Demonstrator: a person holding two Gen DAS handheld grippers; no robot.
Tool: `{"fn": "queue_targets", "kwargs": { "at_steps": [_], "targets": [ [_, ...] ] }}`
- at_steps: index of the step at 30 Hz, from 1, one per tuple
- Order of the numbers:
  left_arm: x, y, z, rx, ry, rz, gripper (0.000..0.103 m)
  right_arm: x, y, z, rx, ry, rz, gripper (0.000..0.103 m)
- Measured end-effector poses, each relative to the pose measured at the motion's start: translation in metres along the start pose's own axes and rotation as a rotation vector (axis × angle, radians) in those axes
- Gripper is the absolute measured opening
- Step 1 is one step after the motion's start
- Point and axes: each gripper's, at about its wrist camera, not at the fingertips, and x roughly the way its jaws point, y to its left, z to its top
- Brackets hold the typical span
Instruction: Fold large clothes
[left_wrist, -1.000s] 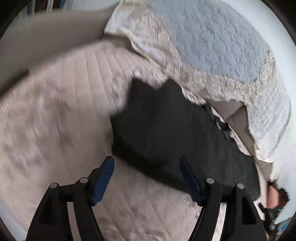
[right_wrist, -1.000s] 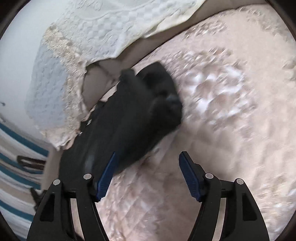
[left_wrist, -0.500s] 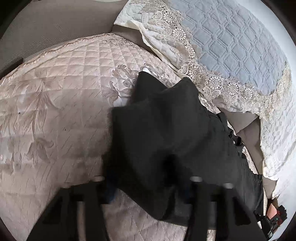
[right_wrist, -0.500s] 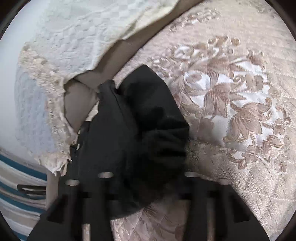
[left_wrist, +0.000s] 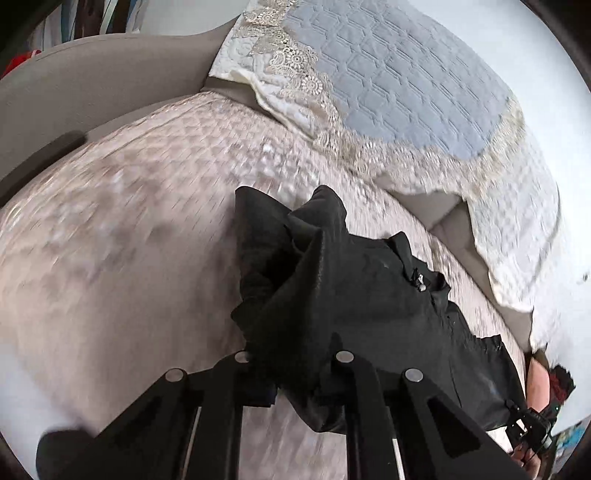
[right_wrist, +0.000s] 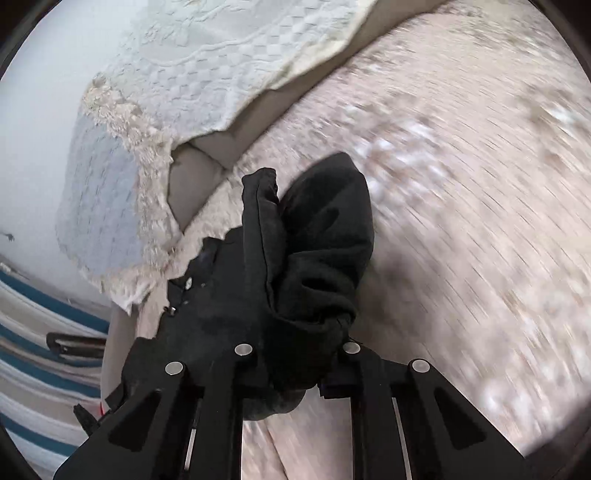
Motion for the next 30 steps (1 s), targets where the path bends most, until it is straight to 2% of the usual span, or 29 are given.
{"fn": "queue_targets", "kwargs": {
  "at_steps": [3, 5, 7, 12, 14, 16, 17, 19, 20, 23, 25, 27, 30],
  "targets": [
    [-0.005, 0.013, -0.027, 0.006, 0.027, 0.016, 0.013, -0.002, -0.024, -0.019, 0.022, 0.036, -0.039, 0.017],
    [0.006, 0.024, -0.037, -0.009, 0.078, 0.034, 0.015, 0.003, -0.034, -0.025, 0.022, 0.061, -0.069, 0.023],
    [0.011, 0.028, -0.039, -0.021, 0.091, 0.047, 0.02, -0.001, -0.03, -0.026, -0.007, 0.055, -0.088, 0.032],
    [-0.015, 0.025, -0.031, -0.014, 0.086, 0.094, 0.035, -0.027, -0.007, -0.026, -0.134, -0.006, -0.162, 0.041],
    [-0.03, 0.024, -0.028, -0.005, 0.058, 0.115, 0.039, -0.037, 0.005, -0.027, -0.206, -0.038, -0.206, 0.042],
    [-0.043, 0.017, -0.023, 0.02, 0.002, 0.132, 0.042, -0.04, 0.019, -0.025, -0.283, -0.077, -0.249, 0.049],
    [-0.048, 0.012, -0.018, 0.029, -0.024, 0.135, 0.044, -0.041, 0.028, -0.023, -0.321, -0.096, -0.257, 0.049],
    [-0.051, 0.005, -0.004, 0.042, -0.059, 0.111, 0.055, -0.04, 0.038, -0.014, -0.356, -0.117, -0.248, 0.049],
    [-0.05, -0.001, 0.003, 0.055, -0.075, 0.101, 0.057, -0.038, 0.044, -0.009, -0.367, -0.127, -0.249, 0.05],
    [-0.032, -0.018, 0.026, 0.114, -0.08, 0.086, 0.062, -0.02, 0.054, 0.007, -0.407, -0.112, -0.235, 0.054],
    [-0.006, -0.028, 0.04, 0.15, -0.047, 0.074, 0.064, 0.001, 0.059, 0.021, -0.428, -0.08, -0.238, 0.054],
    [0.03, -0.035, 0.051, 0.171, 0.022, 0.064, 0.064, 0.024, 0.062, 0.033, -0.457, -0.041, -0.237, 0.054],
    [0.082, -0.044, 0.062, 0.189, 0.121, 0.112, 0.064, 0.059, 0.066, 0.051, -0.495, 0.018, -0.29, 0.054]
  ]
}}
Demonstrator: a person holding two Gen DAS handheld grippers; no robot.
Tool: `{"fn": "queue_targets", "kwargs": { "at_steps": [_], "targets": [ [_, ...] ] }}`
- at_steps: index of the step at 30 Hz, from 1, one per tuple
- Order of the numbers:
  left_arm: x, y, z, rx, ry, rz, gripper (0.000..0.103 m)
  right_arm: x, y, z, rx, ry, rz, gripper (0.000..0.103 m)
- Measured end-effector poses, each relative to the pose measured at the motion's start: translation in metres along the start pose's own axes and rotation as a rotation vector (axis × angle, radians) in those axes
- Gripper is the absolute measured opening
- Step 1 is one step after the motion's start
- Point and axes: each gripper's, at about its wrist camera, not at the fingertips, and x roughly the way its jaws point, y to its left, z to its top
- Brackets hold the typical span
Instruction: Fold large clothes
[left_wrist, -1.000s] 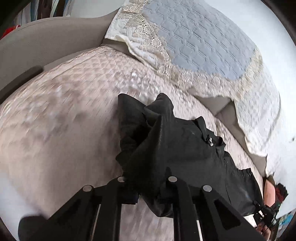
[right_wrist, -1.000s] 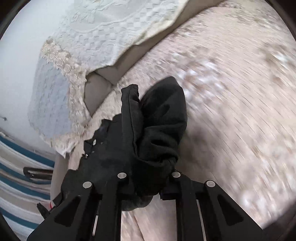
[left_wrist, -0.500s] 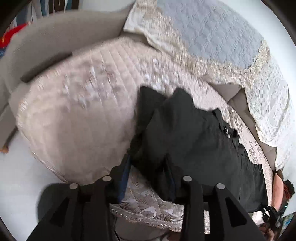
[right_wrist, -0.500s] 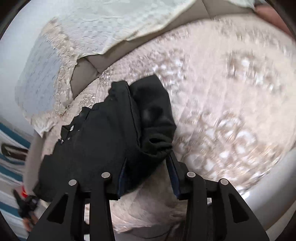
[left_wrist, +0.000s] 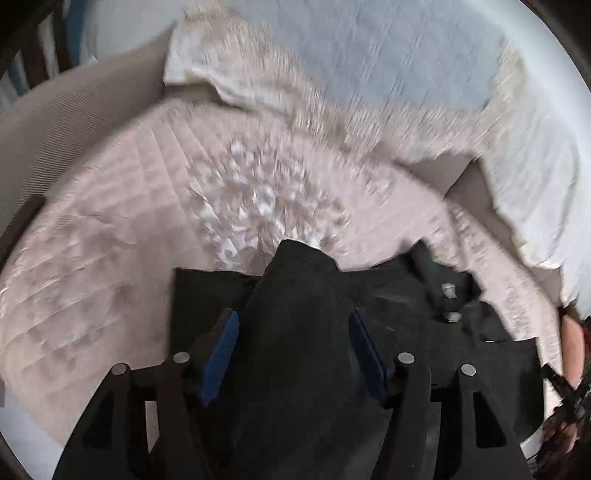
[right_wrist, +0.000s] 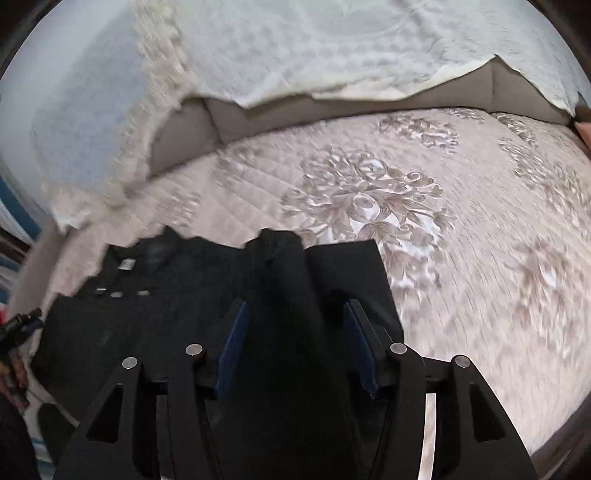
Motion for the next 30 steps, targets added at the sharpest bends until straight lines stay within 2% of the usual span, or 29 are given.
{"fn": "queue_targets", "kwargs": {
  "at_steps": [3, 6, 7, 8, 9, 10, 13, 16, 20, 21, 22, 24, 28, 30],
  "targets": [
    [0.031, -0.004, 0.011, 0.014, 0.055, 0.022, 0.064, 0.029, 0.0, 0.014, -0.01, 0.067, -0.008, 0.054],
    [0.045, -0.008, 0.011, 0.059, 0.084, 0.028, 0.064, 0.04, 0.004, 0.017, -0.037, 0.096, 0.047, 0.054],
    [0.045, -0.011, 0.01, 0.083, 0.084, 0.033, 0.06, 0.04, 0.005, 0.017, -0.043, 0.099, 0.066, 0.051],
    [0.045, -0.013, 0.009, 0.102, 0.083, 0.028, 0.057, 0.04, 0.007, 0.017, -0.05, 0.094, 0.079, 0.043],
    [0.044, -0.014, 0.009, 0.114, 0.084, 0.016, 0.047, 0.04, 0.007, 0.017, -0.054, 0.088, 0.085, 0.025],
    [0.042, -0.014, 0.008, 0.123, 0.085, 0.01, 0.038, 0.038, 0.009, 0.017, -0.054, 0.077, 0.096, 0.02],
    [0.033, -0.016, 0.008, 0.151, 0.066, -0.013, 0.024, 0.031, 0.013, 0.018, -0.057, 0.036, 0.13, 0.011],
    [0.014, -0.021, 0.009, 0.173, 0.006, -0.034, 0.017, 0.008, 0.016, 0.023, -0.055, -0.035, 0.153, 0.01],
    [-0.031, -0.029, 0.019, 0.18, -0.141, -0.101, 0.015, -0.025, 0.013, 0.037, -0.039, -0.154, 0.159, 0.01],
    [-0.037, -0.03, 0.023, 0.184, -0.179, -0.098, 0.007, -0.025, 0.011, 0.04, -0.03, -0.165, 0.153, 0.01],
    [-0.039, -0.032, 0.027, 0.187, -0.208, -0.092, 0.006, -0.02, 0.007, 0.044, -0.004, -0.166, 0.152, 0.01],
    [-0.024, -0.033, 0.036, 0.163, -0.201, -0.09, 0.006, 0.001, 0.001, 0.047, 0.034, -0.141, 0.135, 0.01],
    [0.042, -0.028, 0.035, 0.138, -0.089, 0.007, 0.006, 0.052, -0.003, 0.042, 0.059, -0.044, 0.075, 0.01],
    [0.063, -0.023, 0.028, 0.127, -0.066, 0.038, 0.006, 0.065, -0.005, 0.038, 0.06, -0.027, 0.071, 0.01]
  ]
}}
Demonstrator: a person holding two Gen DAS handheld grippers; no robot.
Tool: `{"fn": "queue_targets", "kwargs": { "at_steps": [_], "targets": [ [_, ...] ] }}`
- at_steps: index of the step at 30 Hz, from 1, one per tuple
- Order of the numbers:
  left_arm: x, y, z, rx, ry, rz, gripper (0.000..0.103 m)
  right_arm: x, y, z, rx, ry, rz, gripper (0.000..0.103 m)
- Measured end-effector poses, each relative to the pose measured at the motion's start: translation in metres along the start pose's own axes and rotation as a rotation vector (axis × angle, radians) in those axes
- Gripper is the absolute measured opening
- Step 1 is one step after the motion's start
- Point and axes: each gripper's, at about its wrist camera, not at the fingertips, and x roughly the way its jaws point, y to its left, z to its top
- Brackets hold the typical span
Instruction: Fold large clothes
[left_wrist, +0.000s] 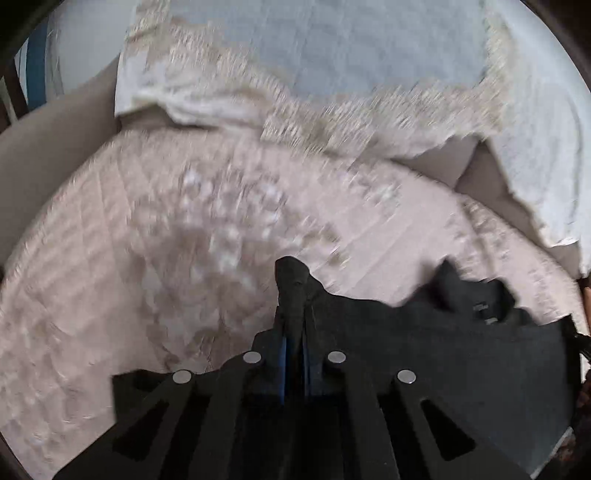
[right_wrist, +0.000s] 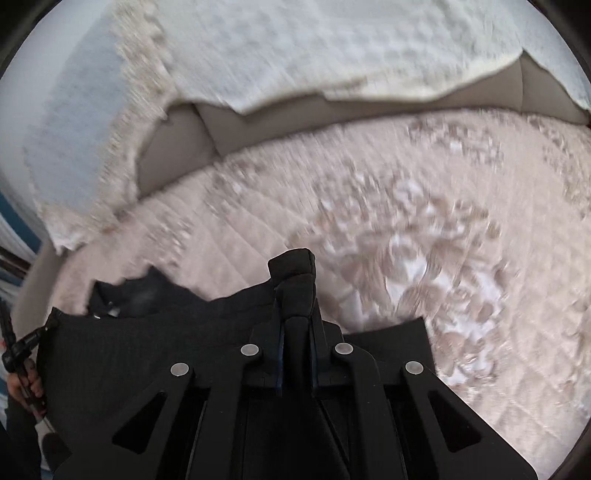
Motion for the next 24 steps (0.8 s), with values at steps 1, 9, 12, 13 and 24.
{"fn": "queue_targets", "kwargs": {
  "at_steps": [1, 9, 12, 13, 24],
  "targets": [
    [0.003, 0.003, -0.003, -0.008, -0.002, -0.004, 0.006, 0.002, -0.001, -0.002, -0.004, 0.001, 0.0, 0.01],
    [0.016, 0.013, -0.011, -0.036, -0.03, -0.003, 0.01, 0.027, -0.015, -0.014, 0.007, -0.004, -0.002, 0.015],
    [0.017, 0.011, -0.009, -0.031, -0.017, 0.005, 0.015, 0.025, -0.014, -0.01, 0.01, 0.005, -0.01, 0.018],
    [0.017, 0.01, -0.008, -0.031, -0.009, 0.01, 0.016, 0.023, -0.012, -0.008, 0.009, 0.012, -0.015, 0.021],
    [-0.106, 0.01, -0.043, 0.022, -0.176, -0.032, 0.018, -0.117, 0.012, -0.08, -0.058, -0.155, -0.047, 0.025]
  ]
}}
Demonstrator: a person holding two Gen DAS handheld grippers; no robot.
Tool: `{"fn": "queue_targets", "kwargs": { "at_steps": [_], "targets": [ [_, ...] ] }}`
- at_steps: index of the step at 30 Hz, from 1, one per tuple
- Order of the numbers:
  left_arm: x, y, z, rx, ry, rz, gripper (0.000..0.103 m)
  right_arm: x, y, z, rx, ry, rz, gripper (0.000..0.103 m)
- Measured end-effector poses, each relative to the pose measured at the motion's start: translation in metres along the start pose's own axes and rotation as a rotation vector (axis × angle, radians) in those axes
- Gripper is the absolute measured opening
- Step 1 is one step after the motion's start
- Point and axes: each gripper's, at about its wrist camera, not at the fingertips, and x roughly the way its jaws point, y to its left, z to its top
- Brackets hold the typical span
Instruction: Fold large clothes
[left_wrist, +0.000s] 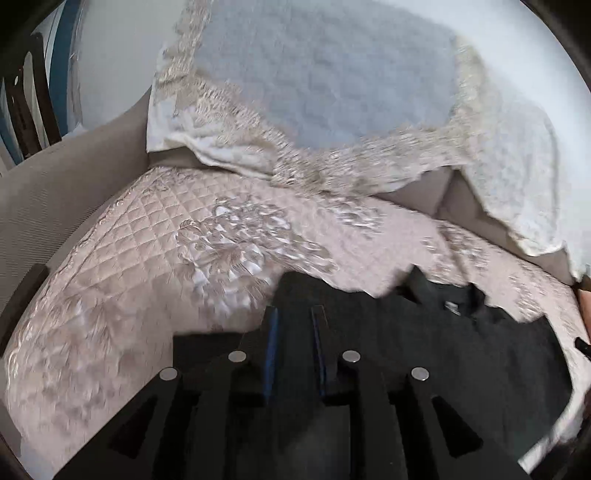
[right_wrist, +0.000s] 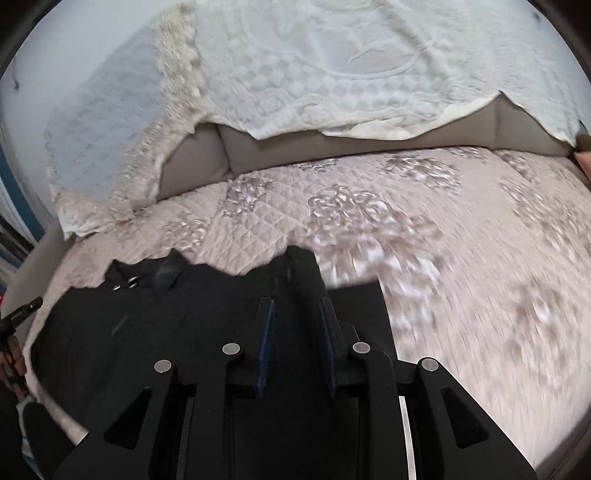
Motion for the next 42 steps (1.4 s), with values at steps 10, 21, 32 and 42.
{"fn": "queue_targets", "kwargs": {
  "at_steps": [10, 21, 32, 42],
  "targets": [
    [0.021, 0.026, -0.06, -0.014, 0.09, 0.042, 0.011, 0.05, -0.022, -0.043, 0.084, 0.156, -0.143, 0.0],
    [-0.039, -0.036, -0.071, 0.053, 0.067, -0.081, 0.026, -0.012, 0.061, -0.056, -0.071, 0.025, -0.028, 0.014],
    [-0.011, -0.088, -0.11, 0.169, 0.161, -0.141, 0.027, 0.027, 0.094, -0.085, -0.189, 0.136, 0.001, 0.014],
    [-0.032, 0.013, -0.076, -0.041, 0.082, 0.085, 0.027, 0.001, 0.02, -0.059, 0.042, 0.083, -0.179, 0.015]
  ]
}}
